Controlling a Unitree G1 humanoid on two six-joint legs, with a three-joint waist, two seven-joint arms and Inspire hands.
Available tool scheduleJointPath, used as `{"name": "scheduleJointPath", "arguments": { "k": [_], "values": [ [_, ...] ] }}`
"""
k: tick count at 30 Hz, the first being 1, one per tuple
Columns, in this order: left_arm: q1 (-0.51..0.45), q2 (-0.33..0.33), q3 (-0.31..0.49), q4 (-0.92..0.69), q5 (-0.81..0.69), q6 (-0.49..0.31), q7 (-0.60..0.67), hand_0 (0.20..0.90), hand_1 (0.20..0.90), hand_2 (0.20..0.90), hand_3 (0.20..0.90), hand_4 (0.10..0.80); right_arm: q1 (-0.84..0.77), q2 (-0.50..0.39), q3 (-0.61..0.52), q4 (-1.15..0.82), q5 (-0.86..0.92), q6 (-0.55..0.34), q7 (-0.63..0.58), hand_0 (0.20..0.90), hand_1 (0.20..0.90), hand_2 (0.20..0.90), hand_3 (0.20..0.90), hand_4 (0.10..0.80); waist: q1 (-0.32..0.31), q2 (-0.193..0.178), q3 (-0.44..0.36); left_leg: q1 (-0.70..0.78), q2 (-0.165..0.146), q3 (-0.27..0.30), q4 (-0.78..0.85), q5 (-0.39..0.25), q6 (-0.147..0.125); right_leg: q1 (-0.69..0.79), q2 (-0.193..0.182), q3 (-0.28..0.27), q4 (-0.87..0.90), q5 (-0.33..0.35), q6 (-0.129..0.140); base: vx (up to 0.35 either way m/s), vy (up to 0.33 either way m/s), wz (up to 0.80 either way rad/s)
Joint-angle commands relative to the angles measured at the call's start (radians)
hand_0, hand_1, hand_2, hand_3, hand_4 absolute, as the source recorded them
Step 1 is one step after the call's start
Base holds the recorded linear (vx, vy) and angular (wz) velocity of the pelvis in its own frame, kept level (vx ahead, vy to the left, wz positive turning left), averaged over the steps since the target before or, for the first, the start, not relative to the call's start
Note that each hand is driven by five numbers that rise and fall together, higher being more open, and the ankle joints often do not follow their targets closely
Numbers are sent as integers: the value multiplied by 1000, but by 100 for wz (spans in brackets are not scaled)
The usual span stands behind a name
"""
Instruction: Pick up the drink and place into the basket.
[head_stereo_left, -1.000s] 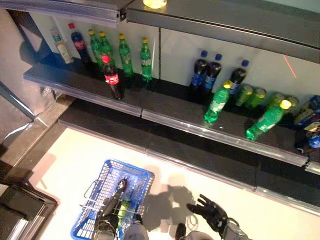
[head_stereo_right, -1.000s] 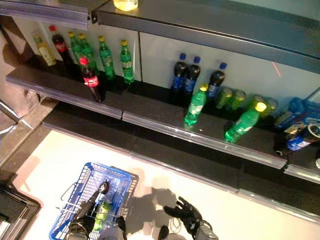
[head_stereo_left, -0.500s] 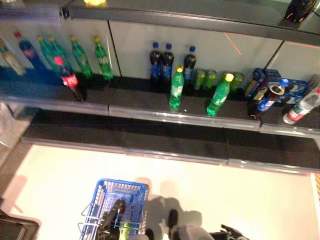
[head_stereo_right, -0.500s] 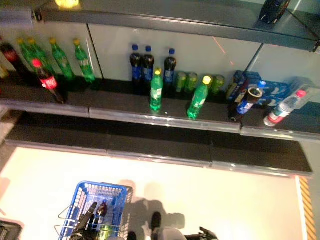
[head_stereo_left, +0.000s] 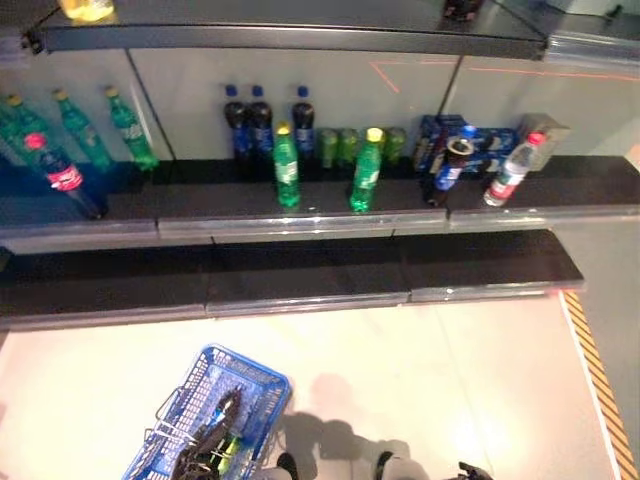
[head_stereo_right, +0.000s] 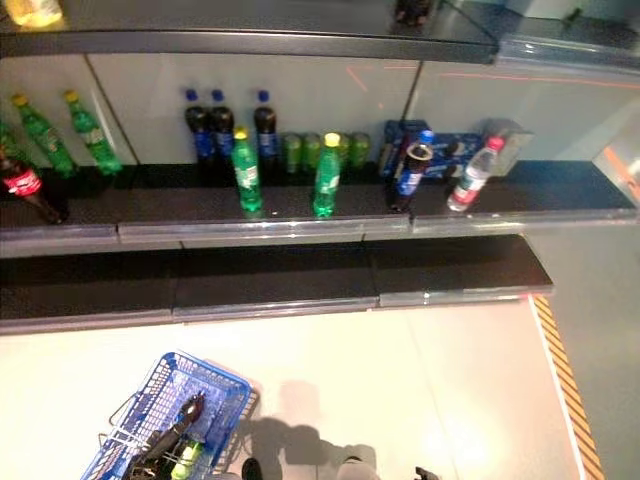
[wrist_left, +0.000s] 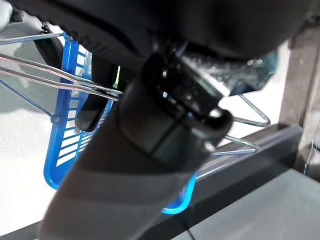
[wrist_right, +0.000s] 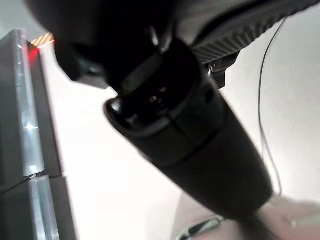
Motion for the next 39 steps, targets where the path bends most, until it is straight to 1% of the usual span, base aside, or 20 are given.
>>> {"name": "scheduleJointPath", "arguments": {
  "k": [1,2,5,6,7,8,11,14,19,22,24,25,26,27,29,30,33,35,36,39],
  "values": [
    [-5,28,-6,-125,73,-43,-7,300,300,300,200,100,-63,56,35,-98,-50,-2,48,900,900,900,900,800,24,61,-25,-21,12,-217,75,-82,27,46,49,46,-53,79,25,-9,-780,-135],
    [-1,30,-8,-152,68,-39,4,300,300,300,200,100,-51,44,58,-145,-74,9,75,900,900,900,900,800,20,43,-22,-41,57,-206,116,-76,1,55,89,60,-69,59,0,-16,-433,-64],
    [4,23,-1,-168,67,-45,13,300,300,300,200,100,-39,31,85,-179,-68,-8,90,900,900,900,900,800,35,15,-6,-83,82,-233,195,-74,-20,85,120,64,-111,63,-21,18,-573,-84],
    [21,2,17,-162,37,-65,2,300,300,300,200,100,-35,18,98,-211,-81,2,101,900,900,900,900,800,65,0,11,-133,32,-334,274,-77,-7,97,144,85,-134,68,-37,73,-452,-79],
    [26,-3,21,-161,34,-68,-7,300,300,300,200,100,-34,14,100,-214,-89,-1,107,900,900,900,900,800,73,-2,15,-144,14,-354,287,-81,-2,99,147,89,-138,69,-40,118,-497,-107],
    [46,-11,29,-155,43,-74,-48,300,300,300,200,100,-29,0,105,-220,-114,-21,127,900,900,900,900,800,90,-5,20,-170,-38,-375,294,-80,12,106,160,88,-156,71,-45,119,-302,-98],
    [55,-11,21,-149,48,-75,-76,300,300,300,200,100,-21,-11,104,-223,-123,-44,139,900,900,900,900,800,97,1,18,-180,-72,-353,267,-79,20,114,170,66,-167,74,-46,122,-204,-86],
    [42,-9,-18,-108,53,-80,-94,300,300,300,200,100,-37,-26,113,-205,-76,-81,118,900,900,900,900,800,117,49,17,-200,-132,-346,109,25,4,116,223,16,-166,55,-46,260,-184,-6],
    [20,-21,-27,-74,61,-97,-87,300,300,300,200,100,-38,-15,126,-206,-64,-94,88,900,900,900,900,800,136,64,21,-273,-145,-226,16,112,-20,175,283,-7,-145,-29,-57,373,-123,21],
    [20,-28,-1,-64,84,-90,-55,300,300,300,200,100,-32,5,121,-202,-73,-84,78,900,900,900,900,800,142,43,5,-305,-162,-145,50,89,9,206,320,-12,-79,-113,-81,505,-105,53],
    [23,-27,19,-57,76,-89,-36,300,300,300,200,100,-33,18,123,-189,-77,-68,84,900,900,900,900,800,152,22,-7,-307,-183,-155,95,50,39,218,325,-11,-25,-135,-83,569,-67,11],
    [21,-23,42,-48,61,-94,-32,300,300,300,200,100,-34,29,118,-177,-79,-47,92,900,900,900,900,800,165,-2,-8,-313,-211,-166,154,6,78,229,301,-10,87,-82,-45,435,-22,-27],
    [21,-23,43,-48,61,-94,-33,300,300,300,200,100,-34,29,118,-177,-79,-47,92,900,900,900,900,800,165,-2,-8,-314,-212,-166,155,4,79,228,301,-9,89,-83,-44,550,59,-39],
    [18,-17,54,-44,82,-97,-54,300,300,300,200,100,-26,38,110,-158,-80,-61,103,900,900,900,900,800,164,-12,-12,-292,-225,-145,157,-28,128,207,288,-2,306,32,33,376,37,-16],
    [13,-6,48,-50,106,-96,-78,300,300,300,200,100,-15,45,102,-142,-81,-100,105,900,900,900,900,800,155,4,-18,-270,-201,-140,146,-21,147,122,307,9,489,157,80,393,-32,3],
    [13,-1,38,-55,95,-101,-84,300,300,300,200,100,-16,45,98,-133,-73,-112,101,900,900,900,900,800,146,8,-15,-262,-190,-143,155,-30,146,83,297,16,515,156,76,330,-177,2],
    [-23,11,-30,-99,44,-120,-90,300,300,300,200,100,-36,34,72,-120,-25,-135,76,900,900,900,900,800,132,-17,5,-322,-160,-157,272,-47,86,138,211,21,109,42,1,244,-301,45],
    [-51,10,-46,-113,30,-118,-89,300,300,300,200,100,-42,21,55,-125,-27,-154,75,900,900,900,900,800,109,0,12,-303,-142,-196,283,-59,71,121,147,48,-37,25,-20,162,-265,80],
    [-60,11,-54,-115,20,-113,-89,300,300,300,200,100,-43,13,49,-130,-27,-158,77,900,900,900,900,800,94,13,14,-282,-133,-210,277,-64,68,101,122,65,-54,35,-20,212,-302,72],
    [-81,35,-68,-142,-29,-86,-65,300,300,300,200,100,-48,7,47,-158,-17,-141,53,900,900,900,900,800,32,43,29,-201,-97,-308,241,-119,47,-36,-77,216,-135,243,48,258,-425,112]
  ]
}}
